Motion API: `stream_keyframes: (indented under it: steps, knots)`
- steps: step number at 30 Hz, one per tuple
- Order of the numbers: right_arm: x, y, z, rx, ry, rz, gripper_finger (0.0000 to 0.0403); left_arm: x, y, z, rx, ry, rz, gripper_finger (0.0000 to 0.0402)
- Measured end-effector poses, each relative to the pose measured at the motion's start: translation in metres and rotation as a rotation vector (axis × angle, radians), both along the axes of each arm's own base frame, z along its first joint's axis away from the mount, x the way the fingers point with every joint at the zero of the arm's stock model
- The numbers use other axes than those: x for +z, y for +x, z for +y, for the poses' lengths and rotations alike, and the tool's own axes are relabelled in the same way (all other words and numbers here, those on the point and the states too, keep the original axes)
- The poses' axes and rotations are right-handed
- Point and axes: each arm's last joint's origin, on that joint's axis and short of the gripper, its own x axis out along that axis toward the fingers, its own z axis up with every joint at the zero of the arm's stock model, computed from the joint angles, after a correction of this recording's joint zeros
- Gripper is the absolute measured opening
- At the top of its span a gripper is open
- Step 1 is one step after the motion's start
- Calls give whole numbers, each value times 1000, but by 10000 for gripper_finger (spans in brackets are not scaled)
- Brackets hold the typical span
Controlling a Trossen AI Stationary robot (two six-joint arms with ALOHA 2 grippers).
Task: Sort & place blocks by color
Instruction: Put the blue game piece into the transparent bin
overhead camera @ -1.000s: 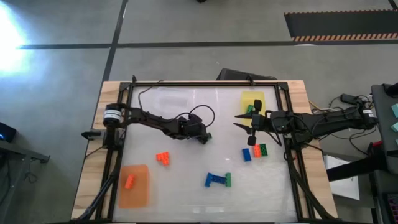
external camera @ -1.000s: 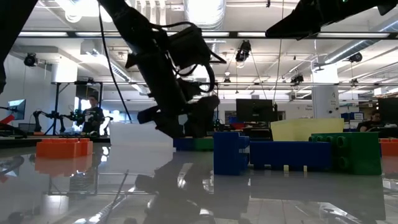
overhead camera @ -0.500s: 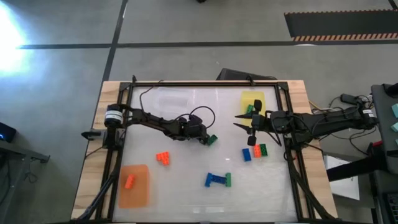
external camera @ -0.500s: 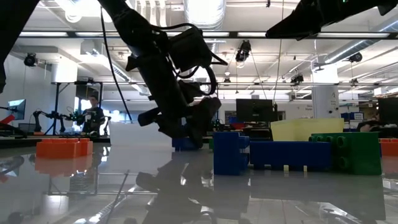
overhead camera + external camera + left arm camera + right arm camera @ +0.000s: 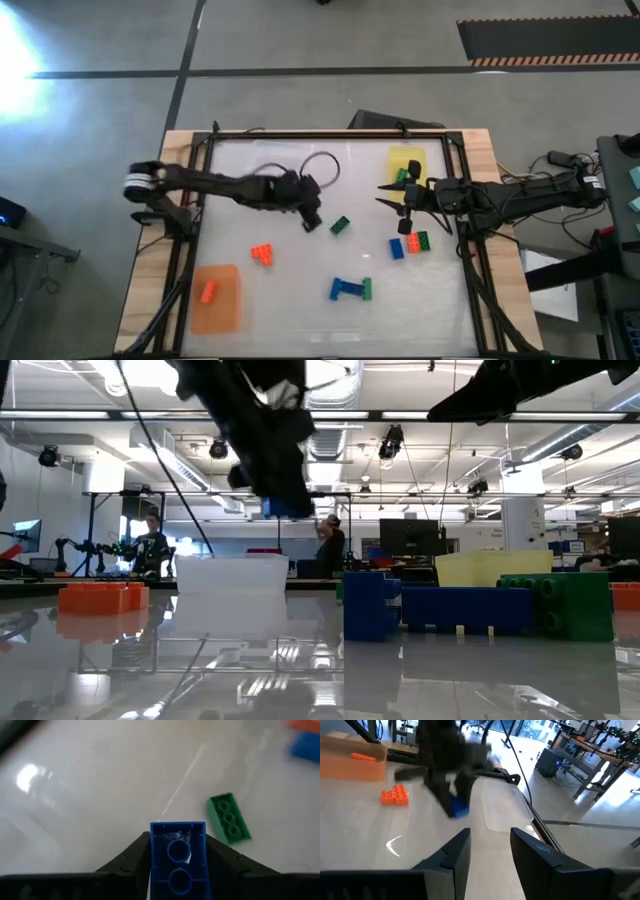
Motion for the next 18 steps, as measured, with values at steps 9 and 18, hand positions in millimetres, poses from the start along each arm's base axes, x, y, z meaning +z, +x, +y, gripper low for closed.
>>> stream_keyframes:
  steps: [9, 18]
  knots:
    - [0, 0, 0, 0, 0, -4, 130, 44, -58, 62, -192, 80, 91, 125]
    - [0, 0, 0, 2, -8, -1, 130, 28, -88, 123, -262, -34, 339, 125]
